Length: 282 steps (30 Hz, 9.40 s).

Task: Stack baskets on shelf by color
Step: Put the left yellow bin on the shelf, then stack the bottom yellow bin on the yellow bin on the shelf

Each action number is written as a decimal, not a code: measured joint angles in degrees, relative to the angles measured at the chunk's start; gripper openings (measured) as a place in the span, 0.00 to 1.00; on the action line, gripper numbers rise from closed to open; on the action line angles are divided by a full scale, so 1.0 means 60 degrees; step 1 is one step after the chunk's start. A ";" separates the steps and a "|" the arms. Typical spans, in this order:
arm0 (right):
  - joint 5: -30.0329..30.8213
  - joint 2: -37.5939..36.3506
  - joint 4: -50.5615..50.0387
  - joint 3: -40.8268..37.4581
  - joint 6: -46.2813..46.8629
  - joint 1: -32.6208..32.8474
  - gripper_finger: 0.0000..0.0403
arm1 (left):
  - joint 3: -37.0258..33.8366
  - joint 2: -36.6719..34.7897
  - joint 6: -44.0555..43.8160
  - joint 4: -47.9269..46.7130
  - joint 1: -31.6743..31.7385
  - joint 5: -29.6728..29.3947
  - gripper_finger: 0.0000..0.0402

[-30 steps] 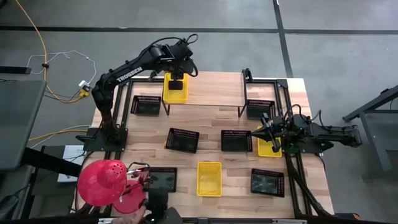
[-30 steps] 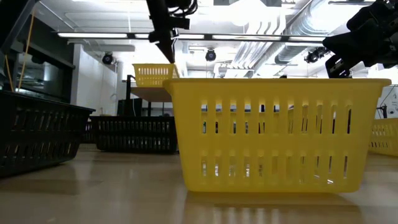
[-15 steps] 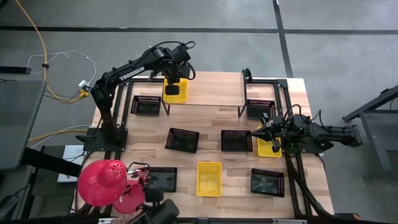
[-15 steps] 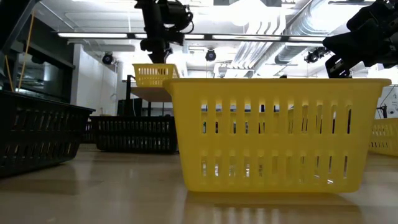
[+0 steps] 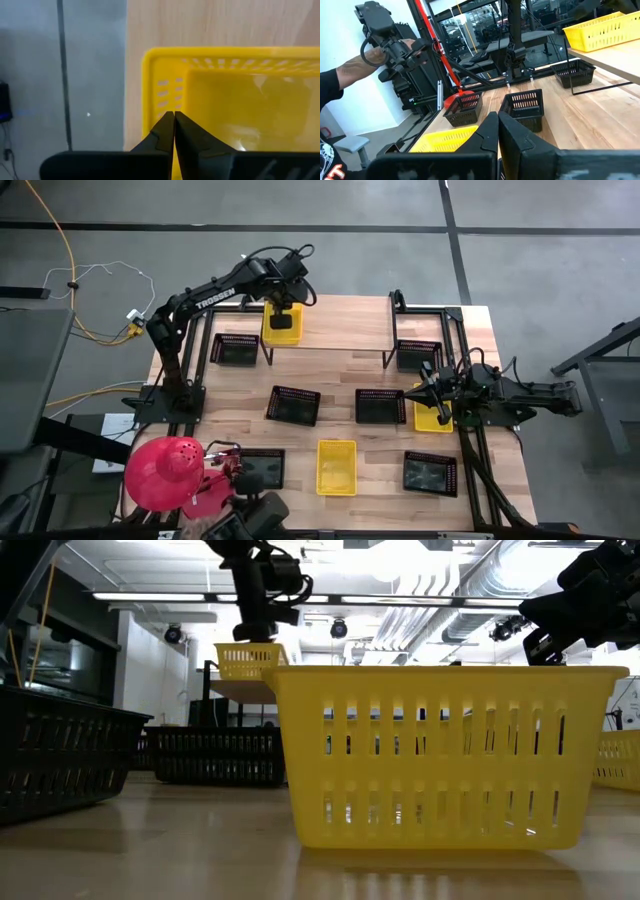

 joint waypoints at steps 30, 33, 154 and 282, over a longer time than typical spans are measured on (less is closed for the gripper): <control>0.0000 0.0000 0.0001 -0.0002 0.0000 -0.0004 0.00 | -0.0480 -0.4100 -0.2285 0.1617 -0.0792 0.3677 0.00; 0.0000 0.0000 0.0000 -0.0001 -0.0003 -0.0004 0.00 | -0.1643 -0.5038 -0.2715 0.3010 -0.1020 0.4159 0.00; 0.2427 1.6972 -0.3395 1.0765 -0.0440 0.3537 0.04 | -1.4841 -1.2284 -0.6990 1.2924 -0.3366 0.3982 0.00; -0.0529 2.0036 -0.2955 1.8761 -0.6251 -0.4604 0.01 | -1.4841 -1.2291 -0.6232 1.2898 -0.3363 0.4507 0.00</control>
